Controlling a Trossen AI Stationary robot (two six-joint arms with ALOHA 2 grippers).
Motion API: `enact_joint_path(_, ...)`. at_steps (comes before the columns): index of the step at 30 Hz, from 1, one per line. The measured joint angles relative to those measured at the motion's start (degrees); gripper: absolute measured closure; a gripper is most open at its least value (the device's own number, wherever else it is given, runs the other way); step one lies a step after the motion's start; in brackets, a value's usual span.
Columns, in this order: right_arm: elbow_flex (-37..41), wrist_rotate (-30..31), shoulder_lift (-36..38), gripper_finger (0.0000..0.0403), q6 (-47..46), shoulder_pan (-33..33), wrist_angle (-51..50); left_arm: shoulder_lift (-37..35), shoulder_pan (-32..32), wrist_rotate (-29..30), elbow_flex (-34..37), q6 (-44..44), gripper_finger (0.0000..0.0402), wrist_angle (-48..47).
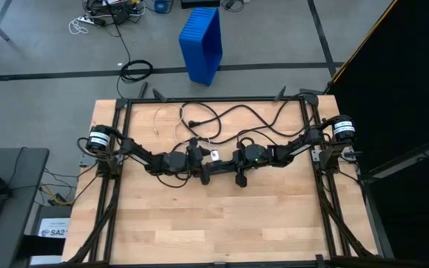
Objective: Insert USB
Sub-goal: Remove the pink charger cable from the white charger adapter
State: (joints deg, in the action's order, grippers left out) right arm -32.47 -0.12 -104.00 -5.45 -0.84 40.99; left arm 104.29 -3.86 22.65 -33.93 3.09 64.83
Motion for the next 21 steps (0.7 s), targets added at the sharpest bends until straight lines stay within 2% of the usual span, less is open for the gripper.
enact_joint_path(5, 0.1, 0.4, 0.7, 0.0399, 0.2, 0.0, 1.4, 0.2, -0.5, -0.1, 0.9, 0.1, 0.0246, -1.2)
enact_joint_path(9, 0.2, 0.6, 0.8, 0.0378, 1.2, 0.0, 2.6, 0.2, -1.4, -0.3, 1.2, 0.0, 0.0246, -1.5)
enact_joint_path(16, 0.2, 0.6, 0.8, 0.0301, 1.6, 0.9, 4.2, 0.2, -2.7, -0.6, 1.2, -1.6, 0.0246, 0.6)
enact_joint_path(21, 0.1, 0.6, 0.8, 0.0243, 1.6, 1.6, 9.1, 0.2, -2.7, -4.6, 1.2, -1.6, 0.0246, 1.7)
